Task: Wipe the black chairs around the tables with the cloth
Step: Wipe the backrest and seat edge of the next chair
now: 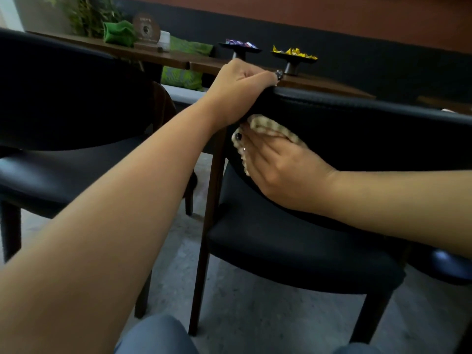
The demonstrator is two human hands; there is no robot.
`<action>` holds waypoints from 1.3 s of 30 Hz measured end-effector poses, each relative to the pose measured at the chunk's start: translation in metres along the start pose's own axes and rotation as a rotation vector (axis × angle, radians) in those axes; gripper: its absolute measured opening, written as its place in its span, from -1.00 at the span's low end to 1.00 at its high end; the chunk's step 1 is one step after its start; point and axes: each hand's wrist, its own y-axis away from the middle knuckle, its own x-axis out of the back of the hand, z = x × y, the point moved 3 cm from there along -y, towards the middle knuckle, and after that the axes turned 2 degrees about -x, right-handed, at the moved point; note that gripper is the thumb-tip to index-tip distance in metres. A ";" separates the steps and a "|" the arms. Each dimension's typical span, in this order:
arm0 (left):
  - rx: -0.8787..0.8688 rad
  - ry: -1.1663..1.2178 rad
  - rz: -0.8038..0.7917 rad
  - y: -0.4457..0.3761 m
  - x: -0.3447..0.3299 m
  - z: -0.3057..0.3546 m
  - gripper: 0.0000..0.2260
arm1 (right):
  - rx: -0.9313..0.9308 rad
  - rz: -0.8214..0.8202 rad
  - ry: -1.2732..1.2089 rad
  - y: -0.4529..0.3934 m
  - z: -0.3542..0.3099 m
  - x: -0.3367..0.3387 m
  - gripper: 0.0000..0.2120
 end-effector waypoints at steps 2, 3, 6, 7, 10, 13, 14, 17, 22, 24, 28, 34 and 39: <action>-0.001 -0.004 0.019 -0.001 -0.001 0.000 -0.57 | 0.069 0.015 -0.031 0.003 -0.009 -0.005 -0.58; -0.001 -0.010 0.028 -0.001 -0.002 0.001 -0.58 | 0.127 0.018 -0.033 0.006 -0.015 -0.008 -0.60; 0.009 -0.030 0.040 0.000 -0.003 0.002 -0.61 | 0.277 -0.033 0.025 0.022 -0.035 -0.016 -0.62; 0.008 -0.027 0.051 0.000 -0.003 0.002 -0.62 | 0.280 -0.034 0.038 0.025 -0.037 -0.016 -0.62; -0.021 -0.028 0.108 0.001 -0.007 0.003 -0.64 | 0.362 -0.033 0.007 0.028 -0.038 -0.013 -0.61; -0.048 -0.030 0.117 0.002 -0.010 0.004 -0.63 | 0.557 -0.053 -0.004 0.037 -0.044 -0.013 -0.63; -0.054 -0.029 0.122 0.002 -0.010 0.003 -0.61 | 0.617 -0.114 -0.027 0.040 -0.045 -0.013 -0.64; -0.081 -0.041 0.157 0.003 -0.010 0.004 -0.61 | 0.656 -0.269 -0.123 0.039 -0.042 -0.014 -0.61; -0.087 -0.066 0.183 0.003 -0.011 0.004 -0.61 | 0.644 -0.271 0.096 0.038 -0.040 -0.009 -0.56; -0.090 -0.065 0.181 0.003 -0.010 0.003 -0.60 | 0.593 -0.262 0.127 0.039 -0.042 -0.010 -0.55; -0.101 -0.078 0.194 0.002 -0.011 0.002 -0.61 | 0.540 -0.185 0.099 0.042 -0.048 -0.017 -0.55; -0.133 -0.022 0.219 0.003 -0.013 -0.003 -0.63 | 0.176 -0.008 -0.049 0.027 -0.020 -0.005 -0.66; -0.145 0.011 0.263 0.002 -0.014 -0.005 -0.63 | -0.195 0.251 -0.186 0.020 0.033 0.014 -0.69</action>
